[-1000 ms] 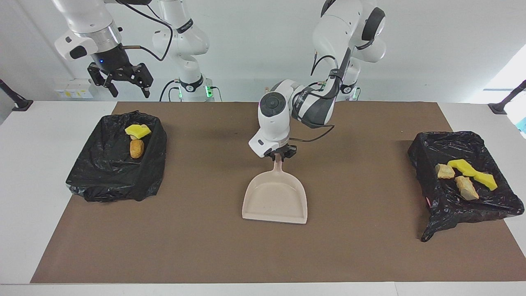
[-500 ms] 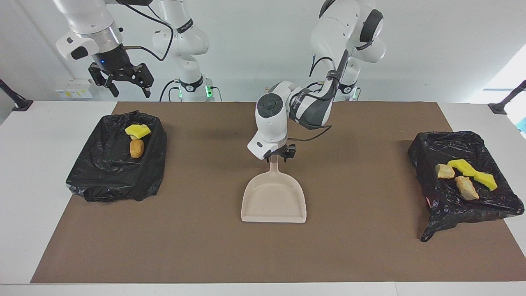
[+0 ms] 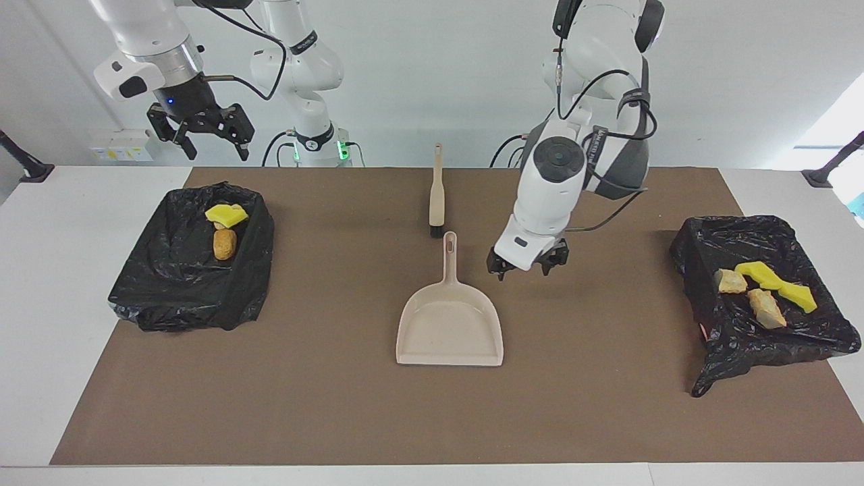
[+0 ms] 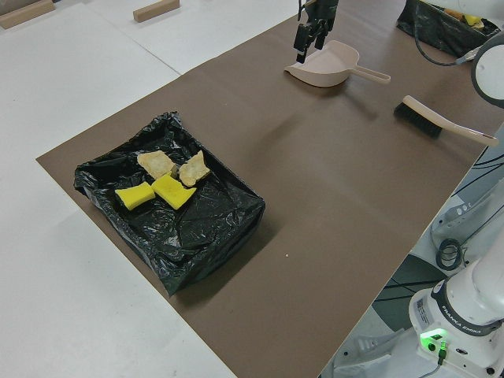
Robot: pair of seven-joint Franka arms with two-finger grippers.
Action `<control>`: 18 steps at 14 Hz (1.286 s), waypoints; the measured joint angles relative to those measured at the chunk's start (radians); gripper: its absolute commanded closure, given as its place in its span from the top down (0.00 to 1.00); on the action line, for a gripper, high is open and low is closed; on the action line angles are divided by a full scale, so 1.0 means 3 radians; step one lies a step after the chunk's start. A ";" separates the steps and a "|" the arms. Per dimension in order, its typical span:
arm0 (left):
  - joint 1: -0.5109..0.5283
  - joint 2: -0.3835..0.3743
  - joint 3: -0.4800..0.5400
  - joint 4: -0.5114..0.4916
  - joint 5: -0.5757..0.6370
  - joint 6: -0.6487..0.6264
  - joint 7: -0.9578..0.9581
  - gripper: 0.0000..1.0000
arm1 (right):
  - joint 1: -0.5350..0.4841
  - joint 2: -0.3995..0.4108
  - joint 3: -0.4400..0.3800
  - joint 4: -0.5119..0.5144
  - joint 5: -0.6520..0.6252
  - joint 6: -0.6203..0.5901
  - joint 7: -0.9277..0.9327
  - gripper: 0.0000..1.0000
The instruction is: Sweep and dump trash in bin
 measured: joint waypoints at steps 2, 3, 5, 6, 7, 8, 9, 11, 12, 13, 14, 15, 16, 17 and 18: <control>0.0212 -0.0045 0.0000 0.0000 0.0000 -0.0005 0.0315 1.00 | -0.0001 0.0000 0.0000 0.0000 0.0000 0.0000 0.0000 1.00; 0.0315 -0.0084 -0.0001 0.0000 0.0000 -0.0032 0.0533 1.00 | -0.0001 0.0000 0.0000 0.0000 0.0000 0.0000 0.0000 1.00; 0.0515 -0.0192 0.0003 -0.0001 -0.0001 -0.0150 0.0876 1.00 | -0.0001 0.0000 0.0000 0.0000 0.0000 0.0000 0.0000 1.00; 0.0633 -0.0263 0.0003 -0.0001 -0.0001 -0.0215 0.1010 1.00 | -0.0001 0.0000 0.0000 0.0000 0.0000 0.0000 0.0000 1.00; 0.0747 -0.0342 0.0003 -0.0004 -0.0001 -0.0293 0.1158 1.00 | -0.0001 0.0000 0.0000 0.0000 0.0000 0.0000 0.0000 1.00; 0.0849 -0.0426 0.0003 -0.0017 -0.0001 -0.0365 0.1310 1.00 | 0.0000 0.0000 0.0000 0.0000 0.0000 0.0000 0.0000 1.00; 0.0928 -0.0520 0.0003 -0.0067 -0.0001 -0.0389 0.1424 1.00 | 0.0001 0.0000 0.0000 0.0000 0.0000 0.0000 0.0000 1.00; 0.1027 -0.0728 0.0001 -0.0241 -0.0001 -0.0389 0.1503 1.00 | 0.0010 0.0000 -0.0012 0.0000 0.0000 0.0000 0.0000 1.00; 0.1048 -0.0829 0.0001 -0.0335 -0.0001 -0.0390 0.1510 1.00 | 0.0044 0.0000 -0.0043 0.0000 0.0000 0.0000 0.0000 1.00; 0.1055 -0.0938 0.0002 -0.0432 -0.0001 -0.0396 0.1511 1.00 | 0.0117 0.0000 -0.0109 0.0000 0.0000 0.0000 0.0000 1.00; 0.1062 -0.1046 0.0003 -0.0520 -0.0001 -0.0406 0.1511 1.00 | 0.0200 0.0000 -0.0189 0.0000 0.0000 0.0000 0.0000 1.00; 0.1073 -0.1132 0.0002 -0.0581 -0.0001 -0.0412 0.1526 1.00 | 0.0240 0.0000 -0.0232 0.0000 0.0000 0.0000 0.0000 1.00; 0.1082 -0.1200 0.0000 -0.0620 -0.0001 -0.0425 0.1554 1.00 | 0.0257 0.0000 -0.0255 0.0000 0.0000 0.0000 0.0000 1.00; 0.1084 -0.1253 -0.0002 -0.0642 -0.0001 -0.0465 0.1572 1.00 | 0.0259 0.0000 -0.0262 0.0000 0.0000 0.0000 0.0000 1.00; 0.1084 -0.1300 -0.0012 -0.0662 -0.0001 -0.0521 0.1582 1.00 | 0.0259 0.0000 -0.0264 0.0000 0.0000 0.0000 0.0000 1.00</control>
